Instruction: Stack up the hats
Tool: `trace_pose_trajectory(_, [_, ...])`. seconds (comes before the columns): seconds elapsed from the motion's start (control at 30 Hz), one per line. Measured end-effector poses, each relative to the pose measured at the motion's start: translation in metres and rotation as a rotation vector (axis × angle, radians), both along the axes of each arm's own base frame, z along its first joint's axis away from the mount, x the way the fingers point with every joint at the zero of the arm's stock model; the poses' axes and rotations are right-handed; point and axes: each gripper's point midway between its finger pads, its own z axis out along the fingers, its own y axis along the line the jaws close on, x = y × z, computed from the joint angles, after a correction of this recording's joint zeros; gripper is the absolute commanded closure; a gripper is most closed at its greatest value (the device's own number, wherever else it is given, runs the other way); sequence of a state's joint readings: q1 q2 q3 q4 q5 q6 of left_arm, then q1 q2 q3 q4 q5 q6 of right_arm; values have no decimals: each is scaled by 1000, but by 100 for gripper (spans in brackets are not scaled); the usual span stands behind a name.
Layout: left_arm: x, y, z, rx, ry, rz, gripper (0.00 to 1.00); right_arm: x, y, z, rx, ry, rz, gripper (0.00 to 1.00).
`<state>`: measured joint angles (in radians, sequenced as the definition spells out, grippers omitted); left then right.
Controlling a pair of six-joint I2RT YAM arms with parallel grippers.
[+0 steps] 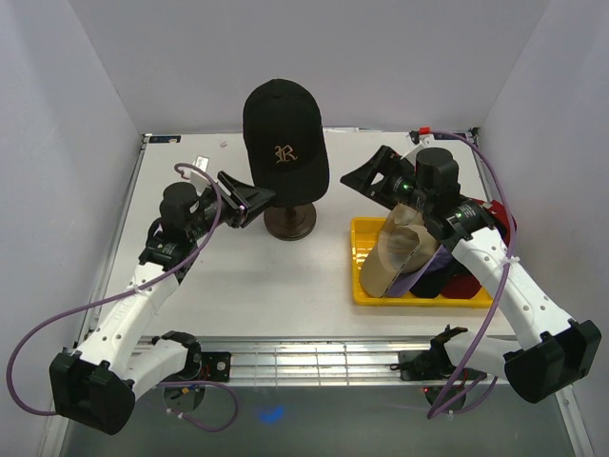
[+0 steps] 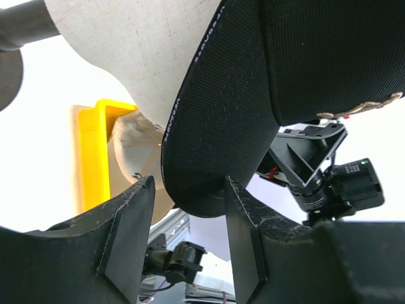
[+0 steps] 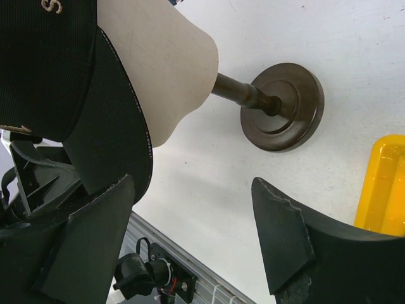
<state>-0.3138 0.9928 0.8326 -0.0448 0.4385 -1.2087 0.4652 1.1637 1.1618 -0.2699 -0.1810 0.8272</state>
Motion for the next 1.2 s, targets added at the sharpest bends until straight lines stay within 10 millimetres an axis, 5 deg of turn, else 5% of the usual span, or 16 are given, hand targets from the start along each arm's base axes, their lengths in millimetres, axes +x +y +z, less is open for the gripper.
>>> trace_pose_trajectory(0.33, [-7,6,-4,107,-1,-5,42,0,-3,-4,-20,4,-10,20])
trace_pose_trajectory(0.53, [-11,15,6,176,-20,18,33,-1,-6,-1,-28,-13,-16,20])
trace_pose_trajectory(0.8, [-24,30,68,262,-178,50,35,-12,-17,0,-64,-18,-32,20])
trace_pose_trajectory(0.97, [-36,29,121,292,-334,5,38,-29,-39,19,-108,-69,-76,17])
trace_pose_trajectory(1.07, [-40,14,145,309,-415,-48,39,-41,-56,42,-117,-134,-123,16])
trace_pose_trajectory(1.2, [-51,-43,166,338,-507,-187,39,-54,-72,61,-122,-189,-166,16])
